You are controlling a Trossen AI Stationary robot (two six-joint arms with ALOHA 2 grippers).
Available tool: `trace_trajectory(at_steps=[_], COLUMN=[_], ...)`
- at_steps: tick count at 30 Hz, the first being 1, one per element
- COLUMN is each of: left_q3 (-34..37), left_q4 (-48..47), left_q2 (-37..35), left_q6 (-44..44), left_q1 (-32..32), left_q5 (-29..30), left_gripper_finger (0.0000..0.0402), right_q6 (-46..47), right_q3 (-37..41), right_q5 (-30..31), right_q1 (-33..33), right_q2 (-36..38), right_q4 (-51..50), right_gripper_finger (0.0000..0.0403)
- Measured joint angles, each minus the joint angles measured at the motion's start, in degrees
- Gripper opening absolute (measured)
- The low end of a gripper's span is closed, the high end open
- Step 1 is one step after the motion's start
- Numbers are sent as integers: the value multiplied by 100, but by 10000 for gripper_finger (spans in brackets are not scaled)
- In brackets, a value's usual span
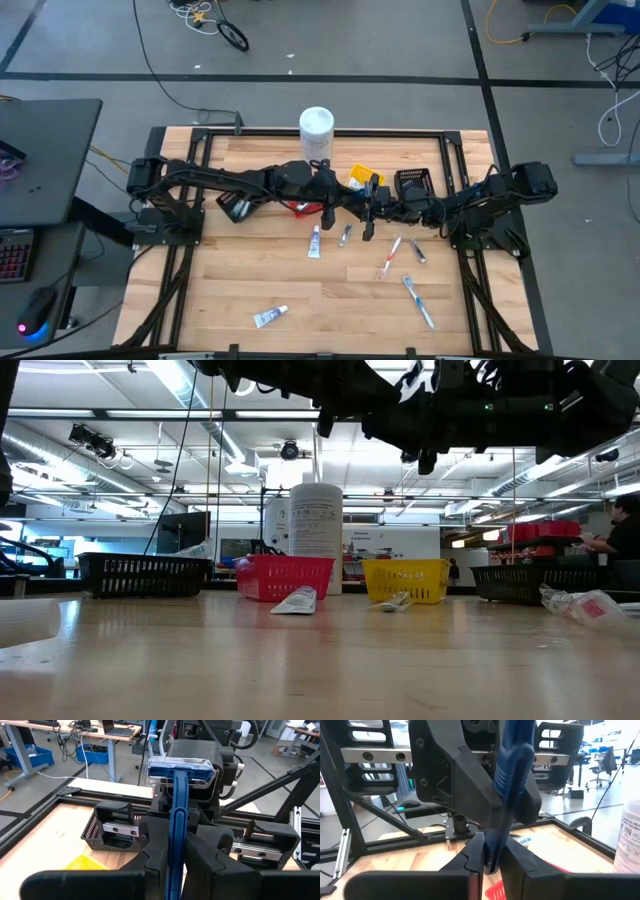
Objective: Pick & Place Travel size toiletries
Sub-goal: Put the blue razor into the right black basket
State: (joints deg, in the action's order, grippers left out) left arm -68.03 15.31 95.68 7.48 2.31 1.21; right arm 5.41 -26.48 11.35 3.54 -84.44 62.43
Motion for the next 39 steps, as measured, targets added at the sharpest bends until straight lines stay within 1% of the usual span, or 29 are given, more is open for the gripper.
trace_trajectory(at_steps=[10,13,17,20,23,26,29,31,34,39], left_q3=[-1,-4,0,0,2,4,4,4,4,4], left_q4=[-372,-582,-703,-723,-861,-1003,-1334,-1604,-2007,-2318], left_q2=[0,-2,-7,-7,2,2,2,2,2,3], left_q6=[46,210,241,241,289,459,571,572,582,584], left_q1=[-230,-363,-531,-625,-693,-722,-715,-713,-711,-713], left_q5=[82,437,947,1385,1800,2153,2299,2346,2356,2355], left_gripper_finger=[63,71,91,110,129,144,153,155,154,148], right_q6=[144,246,253,256,269,287,513,699,1240,2764], right_q3=[0,4,9,9,9,9,9,9,7,9], right_q5=[-38,-9,57,230,620,1248,1755,1939,2170,2203], right_q1=[115,115,115,115,112,108,108,110,108,97], right_q2=[0,19,89,118,233,537,1093,1527,2201,3183], right_q4=[-379,-387,-381,-456,-942,-1899,-2966,-3782,-5259,-7972], right_gripper_finger=[41,41,40,40,40,40,39,39,39,39])
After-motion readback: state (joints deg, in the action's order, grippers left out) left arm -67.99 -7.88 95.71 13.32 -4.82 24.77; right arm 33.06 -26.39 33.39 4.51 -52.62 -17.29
